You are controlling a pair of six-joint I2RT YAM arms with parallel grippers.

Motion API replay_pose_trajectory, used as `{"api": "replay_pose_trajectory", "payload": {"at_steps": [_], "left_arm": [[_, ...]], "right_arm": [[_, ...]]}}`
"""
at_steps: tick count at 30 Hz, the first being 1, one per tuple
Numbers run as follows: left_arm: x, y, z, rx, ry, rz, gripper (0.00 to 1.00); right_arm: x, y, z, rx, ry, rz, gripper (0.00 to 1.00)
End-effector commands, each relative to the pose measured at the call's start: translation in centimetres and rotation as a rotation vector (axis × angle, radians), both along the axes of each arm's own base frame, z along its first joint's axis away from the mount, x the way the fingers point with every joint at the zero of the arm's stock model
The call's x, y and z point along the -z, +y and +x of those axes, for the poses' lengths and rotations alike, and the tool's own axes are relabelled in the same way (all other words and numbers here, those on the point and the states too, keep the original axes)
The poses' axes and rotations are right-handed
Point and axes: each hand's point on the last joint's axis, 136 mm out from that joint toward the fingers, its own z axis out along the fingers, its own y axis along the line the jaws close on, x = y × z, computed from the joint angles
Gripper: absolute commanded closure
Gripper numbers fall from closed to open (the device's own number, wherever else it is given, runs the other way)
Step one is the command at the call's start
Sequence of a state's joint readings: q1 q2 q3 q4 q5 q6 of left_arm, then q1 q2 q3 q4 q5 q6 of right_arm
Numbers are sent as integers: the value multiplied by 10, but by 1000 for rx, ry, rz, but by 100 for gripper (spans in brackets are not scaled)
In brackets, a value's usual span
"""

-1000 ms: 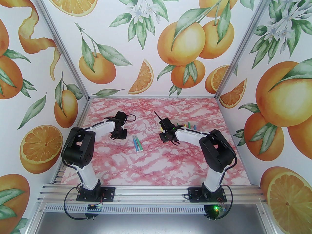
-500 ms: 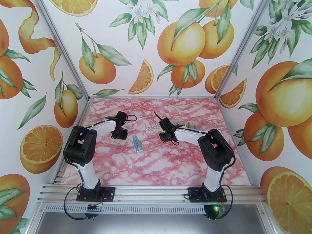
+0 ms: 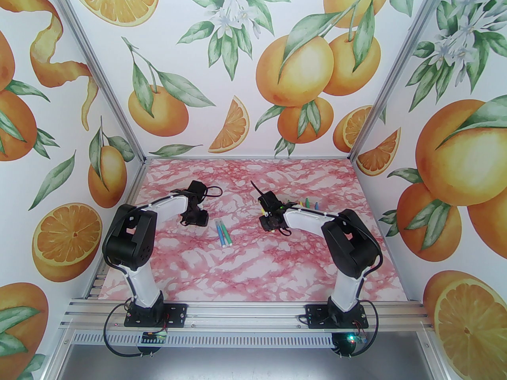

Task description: Open the pen caps

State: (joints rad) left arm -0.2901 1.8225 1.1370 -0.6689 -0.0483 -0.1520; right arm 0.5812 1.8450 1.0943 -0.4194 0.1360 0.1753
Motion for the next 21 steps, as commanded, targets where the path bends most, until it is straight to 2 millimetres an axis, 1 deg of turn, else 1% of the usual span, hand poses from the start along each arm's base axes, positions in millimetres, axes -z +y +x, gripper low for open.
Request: {"api": "replay_pose_trajectory", "payload": {"at_steps": [1,4,9,16,21], "left_arm": [[-33,-2,10,-1,-116,-44,49],[-51,-3,13,8,-194,-65,41],[-78,2,14,-5,-327,-77,30],[-116,7,11,-24,-495,-118,20],[-128,9,7,-31,-539,-135,18]], "right_arm": [[-25,1,3,-4,-61,0,61],[-36,6,3,-20,-100,-3,57],[-51,24,-1,-62,-119,64,56],[-61,69,-12,-142,-129,197,56],[-63,103,-22,-200,-144,256,56]]}}
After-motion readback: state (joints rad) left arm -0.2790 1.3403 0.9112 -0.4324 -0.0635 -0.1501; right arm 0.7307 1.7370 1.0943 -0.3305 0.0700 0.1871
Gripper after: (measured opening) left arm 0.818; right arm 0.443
